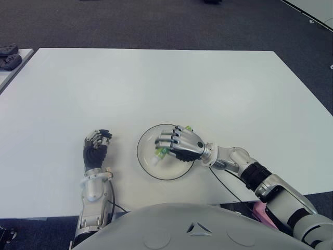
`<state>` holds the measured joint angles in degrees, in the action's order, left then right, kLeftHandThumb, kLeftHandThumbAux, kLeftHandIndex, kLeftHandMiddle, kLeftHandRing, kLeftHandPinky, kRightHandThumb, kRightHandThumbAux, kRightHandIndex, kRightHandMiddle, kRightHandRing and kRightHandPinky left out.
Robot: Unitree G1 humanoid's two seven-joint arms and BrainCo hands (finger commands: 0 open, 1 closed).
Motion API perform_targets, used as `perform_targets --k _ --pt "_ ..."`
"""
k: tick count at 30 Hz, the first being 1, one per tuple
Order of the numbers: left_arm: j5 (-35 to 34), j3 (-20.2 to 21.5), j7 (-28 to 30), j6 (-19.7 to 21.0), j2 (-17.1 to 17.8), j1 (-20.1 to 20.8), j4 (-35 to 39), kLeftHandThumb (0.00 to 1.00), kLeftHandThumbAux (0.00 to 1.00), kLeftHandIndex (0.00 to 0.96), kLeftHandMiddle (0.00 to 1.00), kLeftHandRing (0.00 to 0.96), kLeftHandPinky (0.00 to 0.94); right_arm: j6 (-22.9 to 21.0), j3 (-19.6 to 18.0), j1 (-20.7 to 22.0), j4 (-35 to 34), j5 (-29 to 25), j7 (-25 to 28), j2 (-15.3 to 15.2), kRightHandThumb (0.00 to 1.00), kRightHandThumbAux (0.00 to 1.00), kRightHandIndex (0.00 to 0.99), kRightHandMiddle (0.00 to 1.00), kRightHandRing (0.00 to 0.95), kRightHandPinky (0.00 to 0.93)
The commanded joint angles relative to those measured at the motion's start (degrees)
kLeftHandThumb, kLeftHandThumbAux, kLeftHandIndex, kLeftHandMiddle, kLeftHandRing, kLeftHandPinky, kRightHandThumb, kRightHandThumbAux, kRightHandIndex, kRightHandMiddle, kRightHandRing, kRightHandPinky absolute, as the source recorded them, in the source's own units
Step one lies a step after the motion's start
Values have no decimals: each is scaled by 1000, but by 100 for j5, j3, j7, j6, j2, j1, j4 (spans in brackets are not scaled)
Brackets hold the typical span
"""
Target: Put the toothpaste on the table into the plate.
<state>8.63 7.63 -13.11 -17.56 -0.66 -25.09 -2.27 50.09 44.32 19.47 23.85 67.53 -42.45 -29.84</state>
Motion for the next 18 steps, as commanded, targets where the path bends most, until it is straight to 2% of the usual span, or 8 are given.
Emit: perform_targets --k 1,9,10,11,12,14,15,18 --pt "26 -83 50 126 -9 -7 -22 718 718 433 485 468 465 81 136 304 -12 221 357 -167 849 674 423 569 881 882" --pt "20 -74 38 125 -10 -14 -25 717 718 433 491 474 479 -5 150 333 -115 243 793 -267 844 676 424 592 846 836" --pt "25 -73 35 124 -8 -14 -27 717 718 433 491 474 480 -37 114 314 -180 151 1045 -303 843 677 423 593 839 828" --pt "29 -73 32 123 -8 -14 -29 717 718 433 491 475 480 -61 85 299 -231 82 1233 -331 678 621 381 505 664 676" --pt "34 -73 30 124 -6 -15 -29 717 718 433 491 475 479 -104 46 273 -310 -11 1492 -367 567 587 353 447 549 577" --pt "38 -73 29 124 -6 -15 -30 716 718 433 490 476 479 -178 -71 226 -603 -266 2070 -481 444 517 259 289 325 362" --pt "35 -70 31 122 -3 -10 -36 716 718 433 490 476 476 -214 -139 205 -779 -412 2376 -541 390 481 165 185 208 231" --pt "34 -64 35 118 3 -3 -46 716 719 433 489 474 472 -320 -224 139 -969 -547 2837 -573 322 418 54 60 68 75"
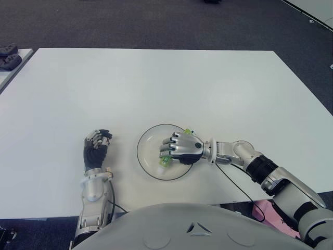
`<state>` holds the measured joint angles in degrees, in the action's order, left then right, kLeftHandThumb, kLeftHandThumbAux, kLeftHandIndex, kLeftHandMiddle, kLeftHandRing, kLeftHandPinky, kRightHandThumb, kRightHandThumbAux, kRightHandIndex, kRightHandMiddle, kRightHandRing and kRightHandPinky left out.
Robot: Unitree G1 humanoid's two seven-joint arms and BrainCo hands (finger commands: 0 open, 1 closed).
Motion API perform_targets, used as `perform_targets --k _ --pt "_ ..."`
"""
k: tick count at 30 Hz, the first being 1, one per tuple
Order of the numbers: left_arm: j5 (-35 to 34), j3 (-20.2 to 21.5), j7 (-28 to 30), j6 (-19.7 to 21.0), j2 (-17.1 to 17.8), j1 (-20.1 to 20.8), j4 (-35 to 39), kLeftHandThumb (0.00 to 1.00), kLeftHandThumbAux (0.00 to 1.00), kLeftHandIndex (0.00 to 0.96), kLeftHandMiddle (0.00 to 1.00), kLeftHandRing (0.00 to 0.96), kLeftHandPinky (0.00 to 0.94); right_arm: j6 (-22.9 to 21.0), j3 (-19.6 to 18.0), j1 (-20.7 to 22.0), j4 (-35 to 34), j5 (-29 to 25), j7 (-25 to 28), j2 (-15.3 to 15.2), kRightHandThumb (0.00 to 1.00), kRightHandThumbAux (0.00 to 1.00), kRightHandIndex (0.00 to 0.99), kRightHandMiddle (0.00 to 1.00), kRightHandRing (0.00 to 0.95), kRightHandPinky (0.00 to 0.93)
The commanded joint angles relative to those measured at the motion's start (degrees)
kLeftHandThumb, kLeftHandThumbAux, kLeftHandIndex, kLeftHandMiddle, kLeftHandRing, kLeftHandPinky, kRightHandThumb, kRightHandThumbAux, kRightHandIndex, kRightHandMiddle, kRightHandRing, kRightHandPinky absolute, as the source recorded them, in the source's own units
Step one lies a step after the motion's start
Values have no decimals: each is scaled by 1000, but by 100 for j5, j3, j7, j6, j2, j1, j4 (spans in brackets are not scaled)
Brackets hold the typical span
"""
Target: Put the toothpaste on the table into the plate.
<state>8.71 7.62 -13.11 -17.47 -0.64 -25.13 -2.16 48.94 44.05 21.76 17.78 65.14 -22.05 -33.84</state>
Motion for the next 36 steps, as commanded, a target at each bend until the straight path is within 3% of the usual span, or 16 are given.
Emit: perform_targets --k 1,6,13,30,36 --pt "26 -63 36 106 2 2 -59 716 719 433 489 474 472 -268 -223 -122 -420 -317 928 -176 315 411 43 48 54 60" --pt "23 -57 27 105 -2 19 -76 718 719 432 486 467 466 -393 -407 -228 -738 -500 1475 -257 297 293 5 6 7 7" --pt "74 -52 4 127 12 51 -97 720 719 432 481 458 453 -324 -565 -260 -842 -723 1828 -268 306 250 0 0 0 0" --pt "67 -50 38 93 39 126 -198 720 719 433 487 466 467 -130 -978 -256 -1058 -812 1730 -305 298 243 0 0 0 0" --pt "14 -56 73 68 36 142 -209 717 718 433 485 477 480 -171 -1254 -393 -1001 -1078 1556 -217 247 276 0 0 0 0"
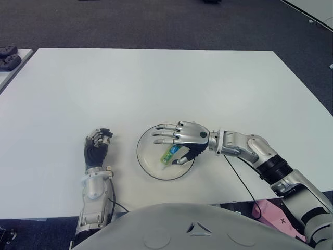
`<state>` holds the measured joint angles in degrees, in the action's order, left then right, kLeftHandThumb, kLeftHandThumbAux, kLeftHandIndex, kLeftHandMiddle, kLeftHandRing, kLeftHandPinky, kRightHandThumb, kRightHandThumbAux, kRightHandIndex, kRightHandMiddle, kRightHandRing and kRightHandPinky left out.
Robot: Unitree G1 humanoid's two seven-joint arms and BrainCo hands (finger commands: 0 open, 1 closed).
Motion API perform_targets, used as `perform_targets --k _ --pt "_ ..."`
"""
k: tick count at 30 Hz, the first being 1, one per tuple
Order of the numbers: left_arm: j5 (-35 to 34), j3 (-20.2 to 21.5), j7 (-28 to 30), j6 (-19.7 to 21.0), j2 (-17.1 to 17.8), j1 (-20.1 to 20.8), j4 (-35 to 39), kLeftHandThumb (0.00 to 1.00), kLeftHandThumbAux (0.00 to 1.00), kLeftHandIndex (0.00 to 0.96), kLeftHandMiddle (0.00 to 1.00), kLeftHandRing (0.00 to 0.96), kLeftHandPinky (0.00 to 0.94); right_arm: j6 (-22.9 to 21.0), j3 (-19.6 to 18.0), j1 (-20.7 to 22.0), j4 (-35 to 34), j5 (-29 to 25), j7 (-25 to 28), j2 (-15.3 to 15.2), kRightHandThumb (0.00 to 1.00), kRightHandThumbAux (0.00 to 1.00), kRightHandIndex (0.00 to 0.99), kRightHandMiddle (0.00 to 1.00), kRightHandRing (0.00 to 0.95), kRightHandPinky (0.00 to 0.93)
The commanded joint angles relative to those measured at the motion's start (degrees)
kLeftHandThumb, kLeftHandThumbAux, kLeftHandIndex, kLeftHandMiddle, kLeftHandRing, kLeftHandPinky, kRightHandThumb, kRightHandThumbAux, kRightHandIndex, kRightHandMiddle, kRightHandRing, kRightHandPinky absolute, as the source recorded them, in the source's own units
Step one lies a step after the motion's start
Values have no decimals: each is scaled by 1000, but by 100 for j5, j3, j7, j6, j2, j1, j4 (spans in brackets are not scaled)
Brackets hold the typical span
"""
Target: Put the toothpaste on the table into the plate.
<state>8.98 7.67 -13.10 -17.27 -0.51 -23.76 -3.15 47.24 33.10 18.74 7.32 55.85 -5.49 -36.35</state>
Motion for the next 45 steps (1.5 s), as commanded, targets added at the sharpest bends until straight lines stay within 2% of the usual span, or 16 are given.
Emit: perform_targets --k 1,8,10,12,14,19,23,27,30,32,34,38,42,43,45 --pt "-10 -63 65 41 19 10 -115 717 718 433 485 477 480 31 -206 -100 95 -245 -123 50 245 278 0 0 0 0" --pt "11 -68 48 55 17 24 -123 716 718 434 487 481 486 119 -463 -224 318 -809 -224 193 221 326 0 0 0 0" --pt "6 -65 48 54 16 25 -129 716 717 434 487 480 481 78 -539 -301 364 -1085 -133 251 208 342 0 0 0 0" --pt "1 -62 47 65 13 27 -129 717 717 434 487 477 475 -44 -641 -460 418 -1682 79 378 187 368 0 0 0 0" --pt "-7 -58 48 82 9 25 -124 717 718 433 487 475 474 -187 -742 -650 469 -2438 278 572 176 389 0 0 0 10" --pt "-30 -52 62 102 0 19 -111 718 717 434 489 481 489 -406 -985 -957 601 -3850 548 1043 167 437 0 0 0 54" --pt "-75 -32 88 98 14 43 -141 718 717 434 489 489 494 -531 -1225 -1139 687 -4527 492 1511 152 505 0 0 0 73" --pt "-79 -34 78 88 22 56 -156 717 717 434 487 487 483 -624 -1527 -1300 766 -5184 424 2047 159 621 30 36 26 134" --pt "-69 -36 64 72 30 65 -171 717 718 433 487 481 478 -776 -1740 -1376 811 -5553 489 2359 195 702 85 93 82 185" --pt "-55 -37 56 62 38 72 -184 717 718 433 487 481 481 -918 -1892 -1425 835 -5797 511 2576 211 725 113 122 112 210" --pt "-36 -41 50 56 50 77 -194 717 718 434 487 481 485 -1099 -2078 -1486 855 -6259 552 2885 230 738 139 146 137 228" --pt "-33 -47 56 49 65 80 -204 717 717 434 490 487 492 -1377 -2367 -1552 883 -6814 719 3250 333 773 224 204 189 258" --pt "-45 -56 61 27 71 77 -208 717 717 434 490 488 494 -1640 -2669 -1598 945 -7057 713 3534 433 840 292 249 234 296" --pt "-46 -59 60 23 70 75 -206 717 717 434 489 487 490 -1701 -2753 -1605 975 -7080 676 3604 529 801 336 272 255 313" --pt "-50 -59 60 22 73 76 -205 716 717 434 489 485 484 -1802 -2896 -1608 1034 -7054 581 3717 613 767 374 301 279 333"
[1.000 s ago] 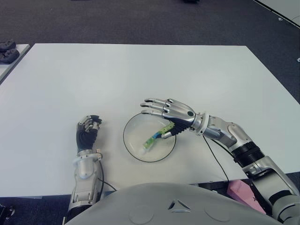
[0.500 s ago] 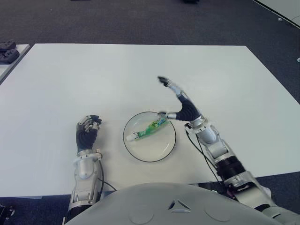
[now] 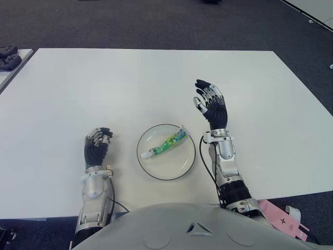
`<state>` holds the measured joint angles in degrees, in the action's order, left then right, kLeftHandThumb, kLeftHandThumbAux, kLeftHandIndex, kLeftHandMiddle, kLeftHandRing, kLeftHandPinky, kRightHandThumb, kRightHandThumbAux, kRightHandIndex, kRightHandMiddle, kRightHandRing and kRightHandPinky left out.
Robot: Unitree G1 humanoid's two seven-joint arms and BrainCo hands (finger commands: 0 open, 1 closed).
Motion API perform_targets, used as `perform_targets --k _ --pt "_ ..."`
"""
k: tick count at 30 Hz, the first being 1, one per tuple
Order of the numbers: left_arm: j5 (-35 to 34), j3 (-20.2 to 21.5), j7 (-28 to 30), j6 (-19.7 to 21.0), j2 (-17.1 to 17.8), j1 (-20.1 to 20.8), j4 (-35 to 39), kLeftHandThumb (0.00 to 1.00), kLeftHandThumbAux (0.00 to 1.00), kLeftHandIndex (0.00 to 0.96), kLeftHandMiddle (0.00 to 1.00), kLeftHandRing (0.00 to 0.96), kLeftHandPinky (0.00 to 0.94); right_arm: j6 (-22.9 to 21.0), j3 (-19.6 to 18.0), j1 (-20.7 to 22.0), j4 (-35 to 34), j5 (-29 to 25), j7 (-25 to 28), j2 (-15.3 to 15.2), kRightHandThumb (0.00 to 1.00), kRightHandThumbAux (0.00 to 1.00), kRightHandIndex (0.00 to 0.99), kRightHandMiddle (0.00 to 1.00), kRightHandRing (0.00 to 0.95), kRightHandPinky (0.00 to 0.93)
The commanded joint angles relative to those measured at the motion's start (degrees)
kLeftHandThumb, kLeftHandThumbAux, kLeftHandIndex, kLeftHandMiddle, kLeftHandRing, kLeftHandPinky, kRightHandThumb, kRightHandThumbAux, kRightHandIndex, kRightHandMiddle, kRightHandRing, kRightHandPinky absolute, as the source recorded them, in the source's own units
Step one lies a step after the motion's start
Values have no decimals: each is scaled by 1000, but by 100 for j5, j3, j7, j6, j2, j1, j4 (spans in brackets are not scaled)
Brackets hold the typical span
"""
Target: Put the toothpaste on the table into the plate.
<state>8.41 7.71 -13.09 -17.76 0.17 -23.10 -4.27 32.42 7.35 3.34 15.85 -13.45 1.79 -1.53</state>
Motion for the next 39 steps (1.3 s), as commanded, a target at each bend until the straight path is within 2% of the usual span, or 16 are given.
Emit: perform_targets --k 1,7,10,13,21,39 --pt "4 -61 58 74 6 11 -92 716 718 434 489 484 483 -369 -388 -65 212 -62 -230 282 631 760 382 308 284 338" --pt "25 -62 37 102 8 26 -117 716 718 433 489 479 480 -508 -678 -80 375 350 -686 477 694 734 414 378 354 398" --pt "45 -79 14 102 -16 26 -112 717 718 433 489 477 483 -798 -806 -167 531 670 -1053 539 705 731 422 430 409 427" --pt "60 -91 9 120 -21 20 -95 718 718 433 489 477 484 -915 -822 -183 567 856 -1126 519 707 731 424 447 425 431" --pt "68 -115 22 121 -37 9 -75 718 718 433 487 474 481 -981 -769 -138 877 1283 -939 270 705 732 424 452 433 427" --pt "76 -185 -23 77 -50 -21 -69 717 717 434 493 494 501 -1178 -821 -297 935 1449 -682 75 709 728 425 453 449 454"
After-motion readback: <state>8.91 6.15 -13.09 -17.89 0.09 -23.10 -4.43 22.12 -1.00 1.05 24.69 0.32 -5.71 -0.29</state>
